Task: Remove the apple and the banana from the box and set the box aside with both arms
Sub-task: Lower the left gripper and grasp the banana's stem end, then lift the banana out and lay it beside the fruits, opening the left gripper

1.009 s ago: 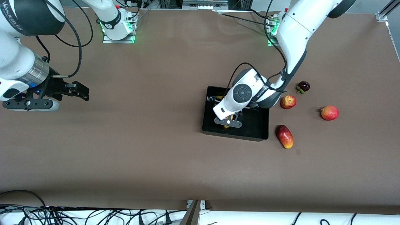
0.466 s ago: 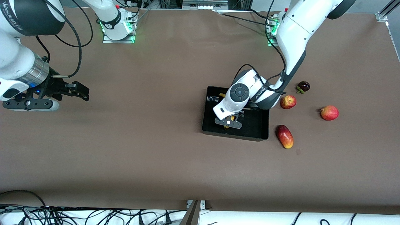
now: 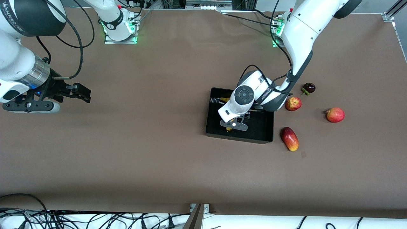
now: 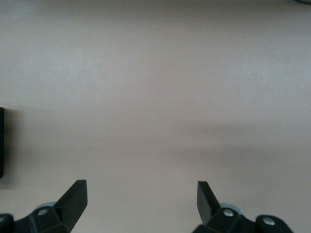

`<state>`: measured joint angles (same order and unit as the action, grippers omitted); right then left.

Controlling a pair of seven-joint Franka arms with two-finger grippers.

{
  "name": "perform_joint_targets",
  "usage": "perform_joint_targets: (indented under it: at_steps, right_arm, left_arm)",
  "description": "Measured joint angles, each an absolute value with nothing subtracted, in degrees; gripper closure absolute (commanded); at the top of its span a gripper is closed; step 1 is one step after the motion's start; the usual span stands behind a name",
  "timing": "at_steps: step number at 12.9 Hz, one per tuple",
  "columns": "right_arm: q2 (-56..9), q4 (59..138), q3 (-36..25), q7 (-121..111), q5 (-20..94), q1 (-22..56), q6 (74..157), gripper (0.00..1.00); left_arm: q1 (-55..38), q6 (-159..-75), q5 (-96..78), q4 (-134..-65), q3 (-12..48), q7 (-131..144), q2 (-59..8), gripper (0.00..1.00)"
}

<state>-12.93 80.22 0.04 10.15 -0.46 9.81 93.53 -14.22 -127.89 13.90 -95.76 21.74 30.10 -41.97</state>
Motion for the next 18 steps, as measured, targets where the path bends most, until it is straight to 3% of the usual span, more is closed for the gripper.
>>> perform_joint_targets:
  at_steps: [1,2,3,9,15,18]
  right_arm:
    - [-12.9,80.2,0.0,10.2,-0.5,9.8,93.5,0.00]
    - [-12.9,80.2,0.0,10.2,-0.5,9.8,93.5,0.00]
    - [-12.9,80.2,0.0,10.2,-0.5,9.8,93.5,0.00]
    - [-12.9,80.2,0.0,10.2,-0.5,9.8,93.5,0.00]
    - [-12.9,80.2,0.1,10.2,-0.5,9.8,93.3,0.00]
    - [-12.9,80.3,0.1,10.2,-0.5,9.9,93.3,0.00]
  left_arm:
    - [-14.2,-127.4,13.9,-95.8,21.7,30.1,-42.0,0.68]
    - [-14.2,-127.1,13.9,-95.8,21.7,30.4,-42.0,0.87]
    - [-14.2,-127.0,13.9,-95.9,21.7,31.0,-42.2,1.00]
    - [-13.4,-124.0,13.9,-94.0,21.7,32.2,-41.0,1.00]
    - [-12.2,-105.3,13.5,-82.7,21.9,32.4,-36.7,1.00]
    - [-7.4,-93.7,13.7,-79.1,21.7,24.4,-34.7,0.98]
